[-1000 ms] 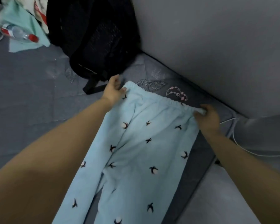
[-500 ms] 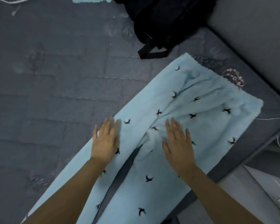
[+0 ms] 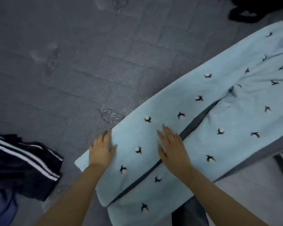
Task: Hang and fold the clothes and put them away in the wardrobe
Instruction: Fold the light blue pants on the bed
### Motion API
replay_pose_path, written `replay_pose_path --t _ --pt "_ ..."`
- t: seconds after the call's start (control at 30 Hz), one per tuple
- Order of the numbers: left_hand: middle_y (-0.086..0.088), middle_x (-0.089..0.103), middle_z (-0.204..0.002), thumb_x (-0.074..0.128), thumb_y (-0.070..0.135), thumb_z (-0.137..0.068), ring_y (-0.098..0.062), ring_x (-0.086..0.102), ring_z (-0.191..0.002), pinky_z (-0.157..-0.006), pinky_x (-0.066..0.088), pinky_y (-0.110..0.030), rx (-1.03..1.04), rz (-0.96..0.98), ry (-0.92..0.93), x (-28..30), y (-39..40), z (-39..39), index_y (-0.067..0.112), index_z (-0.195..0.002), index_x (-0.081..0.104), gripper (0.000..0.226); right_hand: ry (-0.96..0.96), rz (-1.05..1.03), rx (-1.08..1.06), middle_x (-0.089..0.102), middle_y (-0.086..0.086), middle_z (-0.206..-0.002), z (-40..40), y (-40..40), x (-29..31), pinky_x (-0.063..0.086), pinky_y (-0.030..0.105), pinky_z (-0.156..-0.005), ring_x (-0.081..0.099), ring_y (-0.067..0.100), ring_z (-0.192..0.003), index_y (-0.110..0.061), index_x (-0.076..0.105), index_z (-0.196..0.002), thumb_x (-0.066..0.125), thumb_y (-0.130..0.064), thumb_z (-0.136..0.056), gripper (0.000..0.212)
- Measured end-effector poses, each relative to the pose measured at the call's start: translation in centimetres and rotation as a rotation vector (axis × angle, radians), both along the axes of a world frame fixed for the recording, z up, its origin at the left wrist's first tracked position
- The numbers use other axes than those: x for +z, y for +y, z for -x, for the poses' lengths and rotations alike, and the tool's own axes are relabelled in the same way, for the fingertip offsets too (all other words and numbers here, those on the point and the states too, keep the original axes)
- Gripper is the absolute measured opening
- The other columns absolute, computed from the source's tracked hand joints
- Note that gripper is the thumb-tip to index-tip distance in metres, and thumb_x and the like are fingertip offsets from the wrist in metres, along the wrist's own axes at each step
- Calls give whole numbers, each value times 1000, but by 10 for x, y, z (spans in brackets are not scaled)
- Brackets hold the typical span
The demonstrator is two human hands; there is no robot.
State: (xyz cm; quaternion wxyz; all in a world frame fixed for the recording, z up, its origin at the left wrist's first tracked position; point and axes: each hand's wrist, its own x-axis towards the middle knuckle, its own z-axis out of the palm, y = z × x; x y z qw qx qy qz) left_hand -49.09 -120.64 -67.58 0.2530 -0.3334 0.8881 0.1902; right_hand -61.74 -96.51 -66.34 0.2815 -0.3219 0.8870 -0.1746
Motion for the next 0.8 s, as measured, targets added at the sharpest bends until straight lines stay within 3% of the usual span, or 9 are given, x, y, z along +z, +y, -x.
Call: replay_pose_path --t 0.2,0.3,0.4,0.47,0.53,0.67,0.73,0.8 --pt "-13 55 -128 54 46 -95 -31 48 -118 -96 41 -41 201 -96 -62 -8 -60 -90 12 -125 57 45 -22 32 129 14 9 -161 -49 -84 -8 22 42 -119 20 26 -148 -12 36 -148 40 -9 -102 46" --pt "-11 66 -106 56 39 -96 -28 61 -97 -83 49 -41 330 -293 201 -1 -80 -93 13 -107 62 30 69 -43 183 14 9 -162 -20 -121 -17 33 43 -111 28 30 -142 -14 28 -152 39 -1 -100 55" --pt "-5 65 -85 57 36 -96 -23 61 -79 -70 50 -38 381 -310 401 16 -112 -77 16 -92 59 21 111 -118 160 29 8 -155 19 -149 -20 49 46 -90 41 32 -126 -19 22 -154 42 -11 -101 58" --pt "3 60 -78 57 37 -96 -16 56 -73 -60 43 -25 352 -266 428 25 -144 -61 16 -88 59 22 115 -163 207 40 11 -140 39 -170 -19 49 44 -83 49 35 -116 -16 40 -145 47 -21 -101 45" --pt "2 56 -76 61 34 -95 -16 51 -72 -53 34 -24 326 -221 407 29 -177 -42 12 -87 60 24 123 -155 227 45 17 -129 56 -194 -15 46 42 -76 55 39 -101 -7 54 -130 50 -20 -100 33" --pt "-2 50 -69 71 34 -87 -20 47 -70 -53 27 -30 479 -131 431 26 -229 -14 9 -79 53 32 234 4 127 48 24 -117 94 -255 -6 38 40 -67 56 43 -84 2 56 -114 54 -10 -95 22" --pt "-4 55 -85 74 33 -85 -18 50 -79 -62 36 -27 676 -141 504 16 -240 -7 11 -90 51 33 197 18 127 46 23 -124 113 -279 -12 39 37 -72 56 42 -94 -1 54 -121 53 -8 -95 27" --pt "-5 56 -104 74 32 -85 -19 54 -93 -82 47 -33 900 -257 532 4 -230 -8 10 -108 47 42 58 -60 176 36 19 -143 121 -291 -25 40 36 -91 51 38 -116 -6 46 -136 55 -10 -95 42"
